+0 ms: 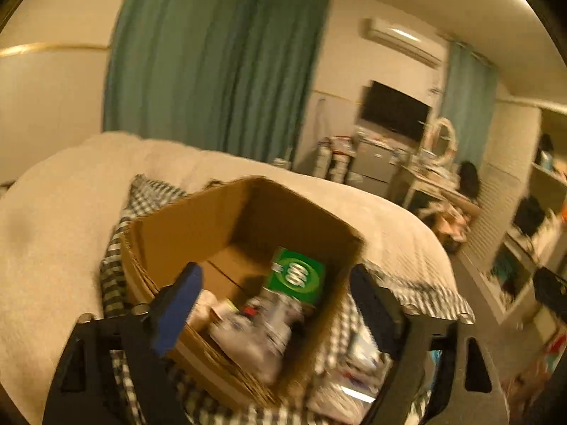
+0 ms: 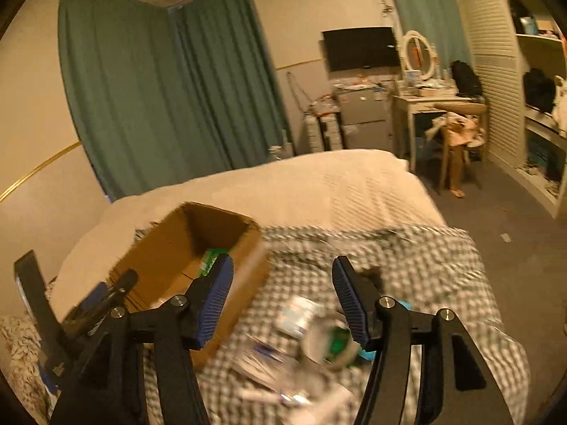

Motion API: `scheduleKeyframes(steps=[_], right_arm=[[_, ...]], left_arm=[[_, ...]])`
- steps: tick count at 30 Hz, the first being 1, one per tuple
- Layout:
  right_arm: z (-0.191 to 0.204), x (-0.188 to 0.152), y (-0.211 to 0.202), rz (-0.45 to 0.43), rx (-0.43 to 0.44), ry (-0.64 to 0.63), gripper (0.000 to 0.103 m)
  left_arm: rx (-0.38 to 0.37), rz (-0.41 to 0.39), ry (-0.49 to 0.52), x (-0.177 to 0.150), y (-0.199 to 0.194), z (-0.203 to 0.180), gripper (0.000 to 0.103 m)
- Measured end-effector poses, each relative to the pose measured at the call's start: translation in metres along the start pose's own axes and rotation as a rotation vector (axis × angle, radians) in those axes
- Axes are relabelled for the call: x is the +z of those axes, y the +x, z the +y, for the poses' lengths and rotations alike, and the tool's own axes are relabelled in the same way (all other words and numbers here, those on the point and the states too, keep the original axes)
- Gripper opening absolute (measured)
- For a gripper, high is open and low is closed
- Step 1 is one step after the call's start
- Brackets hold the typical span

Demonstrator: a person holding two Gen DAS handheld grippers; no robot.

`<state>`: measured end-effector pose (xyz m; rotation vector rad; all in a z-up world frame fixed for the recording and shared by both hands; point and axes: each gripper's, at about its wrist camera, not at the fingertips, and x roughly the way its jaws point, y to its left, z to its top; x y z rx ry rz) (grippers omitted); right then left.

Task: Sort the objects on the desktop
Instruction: 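Carry the bag and lace cloth into the cardboard box and release both, then grasp the tape roll with the right tool while the left grasps the floss jar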

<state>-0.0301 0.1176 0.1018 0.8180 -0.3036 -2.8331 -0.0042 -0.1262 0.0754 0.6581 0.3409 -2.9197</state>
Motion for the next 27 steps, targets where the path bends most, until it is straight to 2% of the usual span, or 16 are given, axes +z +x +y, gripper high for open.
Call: scheduleKeyframes(steps=[4,7,9,11,13,15,16,17,19,21,25,27], right_arm=[[-0.037,-0.022,-0.018,0.011,-0.053,0.042,0.058],[-0.057,-0.039,-0.021,0.016,-0.073,0.047,0.058],[-0.065,-0.052,-0.018,0.035,-0.09,0.042,0.061],[-0.075,-0.063,-0.01,0.061,-0.082,0.055,0.068],[-0.084,-0.074,-0.005,0.08,-0.069,0.07,0.071],[-0.091,-0.083,-0.003,0.093,-0.065,0.079,0.072],[-0.093,-0.086,0.0,0.099,-0.057,0.084,0.073],[-0.095,-0.088,0.002,0.107,-0.042,0.088,0.076],[-0.1,-0.095,0.004,0.122,-0.018,0.082,0.081],[-0.102,-0.101,0.008,0.133,-0.016,0.057,0.082],[-0.108,-0.106,0.016,0.144,0.004,0.068,0.082],[-0.114,-0.11,0.02,0.15,0.017,0.091,0.082]], left_arm=[[-0.072,0.013,0.112,-0.036,-0.016,-0.033,0.096],[-0.058,0.017,0.194,-0.062,-0.02,-0.052,0.096],[-0.075,0.039,0.243,-0.074,-0.02,-0.063,0.096],[-0.137,0.093,0.252,-0.084,-0.014,-0.071,0.098],[-0.208,0.163,0.23,-0.092,-0.003,-0.076,0.099],[-0.304,0.236,0.222,-0.103,0.011,-0.081,0.099],[-0.369,0.259,0.214,-0.107,0.02,-0.081,0.099],[-0.402,0.27,0.198,-0.108,0.027,-0.081,0.099],[-0.408,0.323,0.166,-0.113,0.043,-0.083,0.101],[-0.389,0.372,0.159,-0.118,0.057,-0.084,0.101],[-0.296,0.383,0.264,-0.131,0.067,-0.095,0.101],[-0.284,0.373,0.311,-0.135,0.068,-0.1,0.101]])
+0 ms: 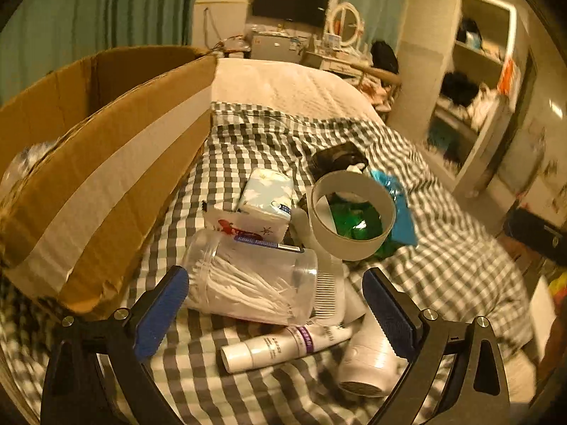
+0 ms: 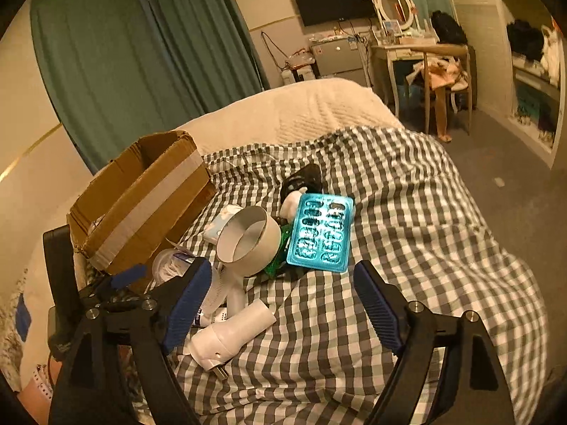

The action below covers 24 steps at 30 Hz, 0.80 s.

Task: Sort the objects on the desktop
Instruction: 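Grasp the tape roll with the right tool while the left grasps the floss jar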

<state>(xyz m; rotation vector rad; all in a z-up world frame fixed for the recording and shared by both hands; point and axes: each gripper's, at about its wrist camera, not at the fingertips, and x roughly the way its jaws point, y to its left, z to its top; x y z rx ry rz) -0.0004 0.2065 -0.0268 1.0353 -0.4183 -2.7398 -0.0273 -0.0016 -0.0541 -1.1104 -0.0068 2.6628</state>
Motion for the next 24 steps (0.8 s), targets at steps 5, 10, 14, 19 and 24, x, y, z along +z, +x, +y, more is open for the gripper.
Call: scheduleKeyframes(steps=[5,10,14,19,24], right_arm=[[-0.012,-0.009,0.013,0.031,0.025,0.035,0.082],[-0.021,-0.014,0.018,0.035,0.031,0.055,0.082],[-0.026,-0.016,0.024,0.048,0.037,0.075,0.082],[-0.019,-0.019,0.031,0.059,0.032,0.051,0.082],[-0.006,-0.021,0.039,0.063,0.007,0.019,0.082]], left_arm=[[0.039,0.013,0.052,0.003,0.015,0.001,0.103],[0.137,0.053,0.113,0.007,0.041,0.008,0.103],[0.143,0.091,0.11,0.003,0.052,0.012,0.103],[0.194,0.097,0.11,0.005,0.049,0.012,0.092],[0.165,0.021,-0.147,0.016,0.021,0.028,0.092]])
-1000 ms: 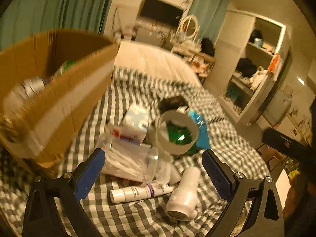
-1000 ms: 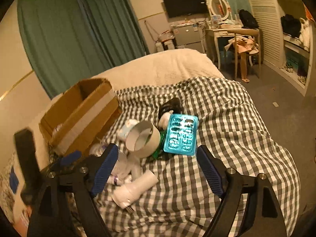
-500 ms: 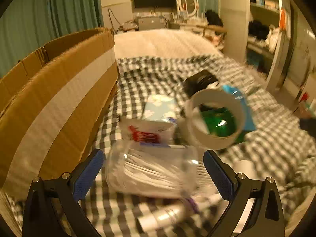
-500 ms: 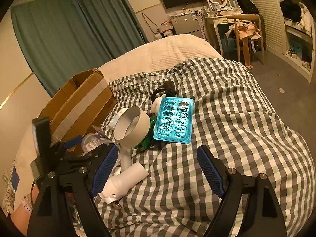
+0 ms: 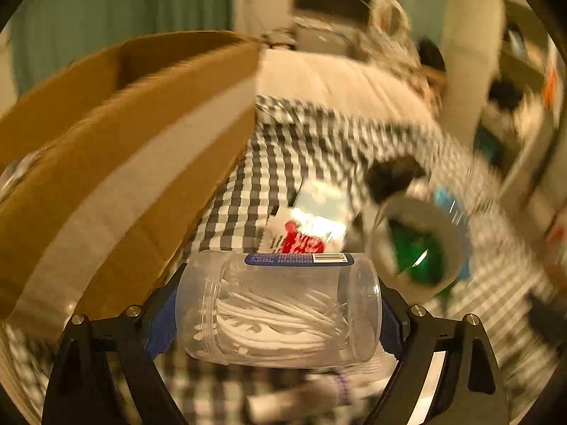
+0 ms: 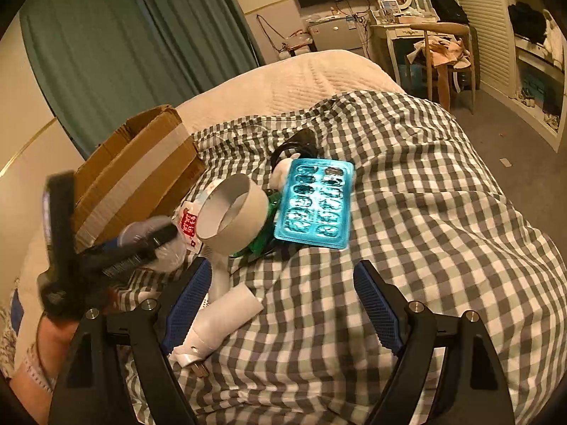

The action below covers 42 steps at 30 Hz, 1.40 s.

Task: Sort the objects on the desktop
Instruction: 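Grasp the tape roll with the right tool while the left grasps the floss jar, then drop the tape roll into the cardboard box with the right tool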

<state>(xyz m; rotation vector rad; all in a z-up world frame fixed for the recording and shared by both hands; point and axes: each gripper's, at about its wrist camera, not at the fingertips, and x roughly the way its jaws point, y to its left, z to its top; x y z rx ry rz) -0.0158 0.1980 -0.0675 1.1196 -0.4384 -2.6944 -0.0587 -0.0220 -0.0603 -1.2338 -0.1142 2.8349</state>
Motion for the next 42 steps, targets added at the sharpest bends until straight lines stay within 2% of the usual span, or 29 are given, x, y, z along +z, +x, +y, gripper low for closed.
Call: scheduleKeyframes(steps=[3,5,6,9,11,13,16,17,22,23,29,34,37,42], right_arm=[[0.01,0.006,0.01,0.004,-0.007,-0.002,0.079],[0.019,0.013,0.018,0.014,-0.004,-0.018,0.063],[0.025,0.017,0.023,0.021,-0.002,-0.03,0.06],[0.045,0.027,0.042,0.025,-0.027,-0.078,0.049],[0.051,0.031,0.056,0.039,-0.035,-0.077,0.037],[0.053,0.035,0.072,0.055,-0.062,-0.053,0.036],[0.055,0.037,0.086,0.053,-0.12,-0.012,0.033],[0.055,0.037,0.089,0.052,-0.13,-0.003,0.026],[0.062,0.033,0.098,0.085,-0.221,-0.038,0.012],[0.062,0.033,0.098,0.09,-0.23,-0.041,0.006],[0.059,0.03,0.078,0.096,-0.238,-0.026,0.004],[0.064,0.038,0.046,0.055,-0.238,-0.034,0.004],[0.069,0.045,0.025,0.031,-0.245,-0.051,0.004],[0.074,0.058,-0.01,-0.019,-0.272,-0.087,0.004]], left_arm=[[0.055,-0.021,-0.077,-0.001,-0.011,0.004,0.092],[0.078,-0.035,-0.116,-0.001,-0.014,0.011,0.092],[0.076,-0.039,-0.137,-0.001,-0.015,0.015,0.092],[0.093,-0.005,-0.171,0.004,-0.006,0.02,0.092],[0.08,0.023,-0.213,0.003,0.0,0.031,0.092],[0.058,0.044,-0.256,0.002,0.003,0.038,0.092],[0.058,0.05,-0.26,0.002,0.004,0.04,0.092],[0.057,0.049,-0.256,0.002,0.004,0.039,0.092],[0.055,0.048,-0.242,0.004,0.008,0.035,0.091],[0.052,0.047,-0.246,0.005,0.008,0.035,0.091],[0.017,0.035,-0.28,0.008,0.002,0.038,0.091],[0.011,0.02,-0.272,0.011,-0.005,0.036,0.091],[0.016,0.012,-0.247,0.008,-0.013,0.03,0.091],[-0.029,-0.014,-0.186,0.002,-0.033,0.011,0.09]])
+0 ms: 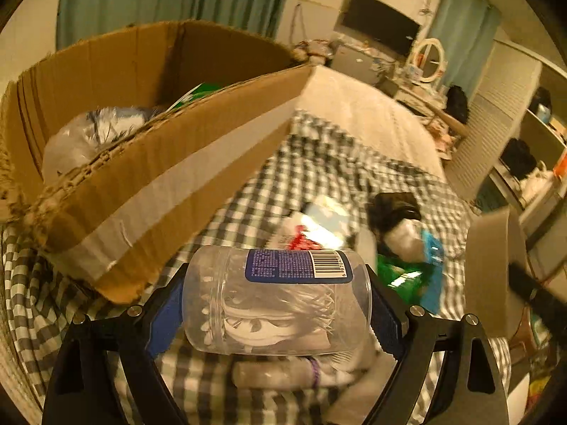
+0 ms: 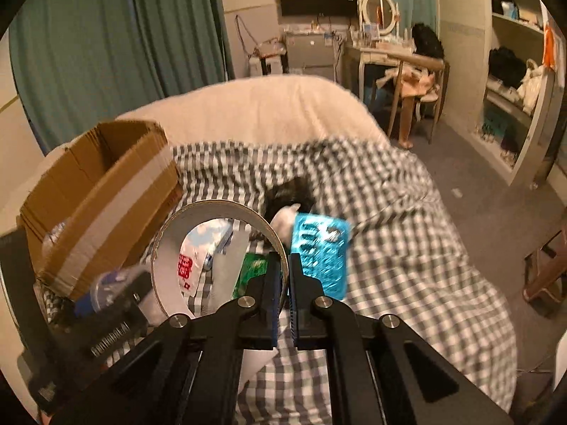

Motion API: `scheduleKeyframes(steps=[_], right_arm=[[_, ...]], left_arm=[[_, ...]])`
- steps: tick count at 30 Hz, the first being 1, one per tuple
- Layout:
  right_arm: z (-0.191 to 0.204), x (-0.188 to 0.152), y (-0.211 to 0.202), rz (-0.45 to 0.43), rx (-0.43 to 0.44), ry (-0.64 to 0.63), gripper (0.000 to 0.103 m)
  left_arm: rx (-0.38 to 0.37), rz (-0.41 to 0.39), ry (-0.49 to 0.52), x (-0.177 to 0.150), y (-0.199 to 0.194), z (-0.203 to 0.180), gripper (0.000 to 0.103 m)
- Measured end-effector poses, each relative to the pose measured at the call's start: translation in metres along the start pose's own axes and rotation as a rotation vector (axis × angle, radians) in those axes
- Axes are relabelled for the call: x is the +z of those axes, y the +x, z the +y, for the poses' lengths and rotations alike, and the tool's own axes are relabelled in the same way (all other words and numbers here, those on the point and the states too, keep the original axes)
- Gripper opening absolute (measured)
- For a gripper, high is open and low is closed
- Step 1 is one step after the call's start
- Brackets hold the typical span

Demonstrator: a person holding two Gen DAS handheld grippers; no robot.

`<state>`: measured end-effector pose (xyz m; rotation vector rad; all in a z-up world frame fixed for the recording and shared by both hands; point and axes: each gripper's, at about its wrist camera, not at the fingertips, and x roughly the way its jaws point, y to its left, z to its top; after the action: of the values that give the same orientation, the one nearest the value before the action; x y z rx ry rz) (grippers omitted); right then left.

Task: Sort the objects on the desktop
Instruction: 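Drop the tape roll into the cardboard box with the right tool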

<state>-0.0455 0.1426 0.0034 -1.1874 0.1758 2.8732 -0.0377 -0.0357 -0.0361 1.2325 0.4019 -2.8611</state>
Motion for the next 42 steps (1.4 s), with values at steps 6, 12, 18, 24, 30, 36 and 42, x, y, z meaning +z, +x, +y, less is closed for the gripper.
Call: scheduleKeyframes(steps=[6,12,18,24,30,36,42], right_arm=[[0.001,0.021,-0.039,-0.041,0.039,0.007,0.004],[0.038,0.053,-0.06,-0.111,0.088,-0.075,0.004],[0.094,0.088,-0.043,-0.129,0.193,-0.129,0.004],[0.133,0.103,0.0,-0.1,0.265,-0.134,0.004],[0.164,0.115,0.046,-0.047,0.325,-0.093,0.006],[0.158,0.119,0.04,-0.094,0.385,0.015,0.068],[0.108,0.104,-0.006,-0.146,0.264,-0.051,0.068]], left_arm=[[-0.066,-0.186,0.042,0.017,-0.059,-0.009,0.09],[0.005,-0.439,-0.013,0.069,-0.127,0.015,0.09],[0.085,-0.485,-0.045,0.124,-0.132,0.051,0.083],[0.065,-0.307,-0.157,0.124,-0.075,0.104,0.066],[0.129,-0.277,-0.18,0.112,-0.06,0.119,0.069],[0.182,-0.281,-0.193,0.106,-0.069,0.122,0.094],[0.101,-0.258,-0.101,0.099,-0.088,0.09,0.095]])
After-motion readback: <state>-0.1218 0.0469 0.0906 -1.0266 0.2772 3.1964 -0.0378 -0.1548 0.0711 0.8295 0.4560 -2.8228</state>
